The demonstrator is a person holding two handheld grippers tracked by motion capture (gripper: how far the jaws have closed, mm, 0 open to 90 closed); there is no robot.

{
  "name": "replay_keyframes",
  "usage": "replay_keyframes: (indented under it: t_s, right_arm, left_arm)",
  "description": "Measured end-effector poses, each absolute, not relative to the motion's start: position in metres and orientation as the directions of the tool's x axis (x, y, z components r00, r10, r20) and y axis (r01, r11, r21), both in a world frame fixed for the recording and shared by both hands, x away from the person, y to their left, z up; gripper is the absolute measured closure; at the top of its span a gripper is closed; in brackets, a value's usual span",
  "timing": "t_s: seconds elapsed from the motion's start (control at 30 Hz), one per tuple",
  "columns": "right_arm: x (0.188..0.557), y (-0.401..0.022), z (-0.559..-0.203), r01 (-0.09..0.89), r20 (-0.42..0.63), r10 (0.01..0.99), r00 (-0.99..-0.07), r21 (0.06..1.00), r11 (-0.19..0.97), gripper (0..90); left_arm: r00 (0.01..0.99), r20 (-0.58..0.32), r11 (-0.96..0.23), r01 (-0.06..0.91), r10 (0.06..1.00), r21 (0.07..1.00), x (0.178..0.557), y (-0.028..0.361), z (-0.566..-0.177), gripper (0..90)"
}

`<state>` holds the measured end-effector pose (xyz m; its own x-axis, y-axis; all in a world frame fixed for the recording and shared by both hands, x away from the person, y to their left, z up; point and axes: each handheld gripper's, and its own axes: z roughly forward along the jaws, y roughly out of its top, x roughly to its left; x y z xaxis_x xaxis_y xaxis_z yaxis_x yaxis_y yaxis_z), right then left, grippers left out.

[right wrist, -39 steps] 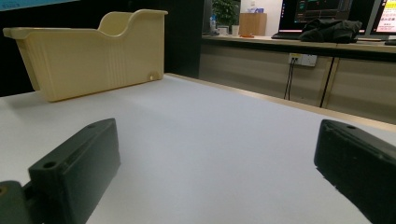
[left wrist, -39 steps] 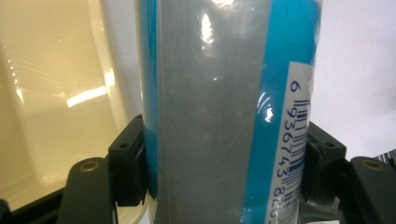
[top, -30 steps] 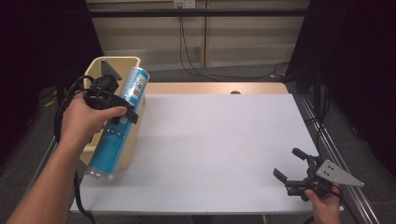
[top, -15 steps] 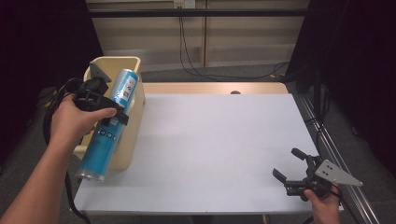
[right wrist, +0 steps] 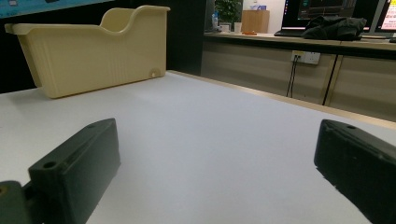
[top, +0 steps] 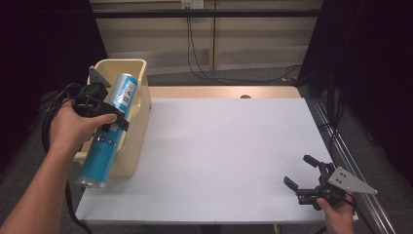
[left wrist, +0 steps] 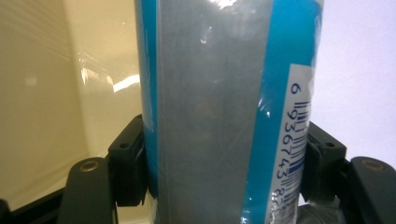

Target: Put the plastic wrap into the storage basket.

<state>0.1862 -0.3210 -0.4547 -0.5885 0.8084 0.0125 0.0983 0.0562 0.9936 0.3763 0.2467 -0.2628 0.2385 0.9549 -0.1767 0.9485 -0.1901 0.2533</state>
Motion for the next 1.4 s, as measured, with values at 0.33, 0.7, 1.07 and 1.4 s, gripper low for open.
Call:
replay_keyframes:
  t_s: [0.33, 0.7, 1.07, 1.4]
  right_arm:
    - [0.186, -0.321, -0.455, 0.100, 0.014, 0.808, -0.589, 0.994, 0.055, 0.0]
    - [0.186, -0.321, -0.455, 0.099, 0.013, 0.807, -0.590, 0.993, 0.057, 0.0]
    - [0.186, -0.320, -0.455, 0.099, 0.013, 0.803, -0.596, 0.993, 0.058, 0.0]
    - [0.187, -0.320, -0.456, 0.102, 0.012, 0.802, -0.598, 0.993, 0.061, 0.0]
  left_arm:
    - [0.223, -0.158, -0.180, 0.952, 0.962, 0.247, 0.379, 0.253, -0.266, 32.1]
    - [0.205, -0.134, -0.164, 0.950, 0.970, 0.266, 0.386, 0.259, -0.270, 32.1]
    - [0.190, -0.130, -0.146, 0.946, 0.973, 0.288, 0.391, 0.259, -0.280, 31.9]
    - [0.185, -0.130, -0.143, 0.949, 0.974, 0.281, 0.392, 0.260, -0.283, 31.6]
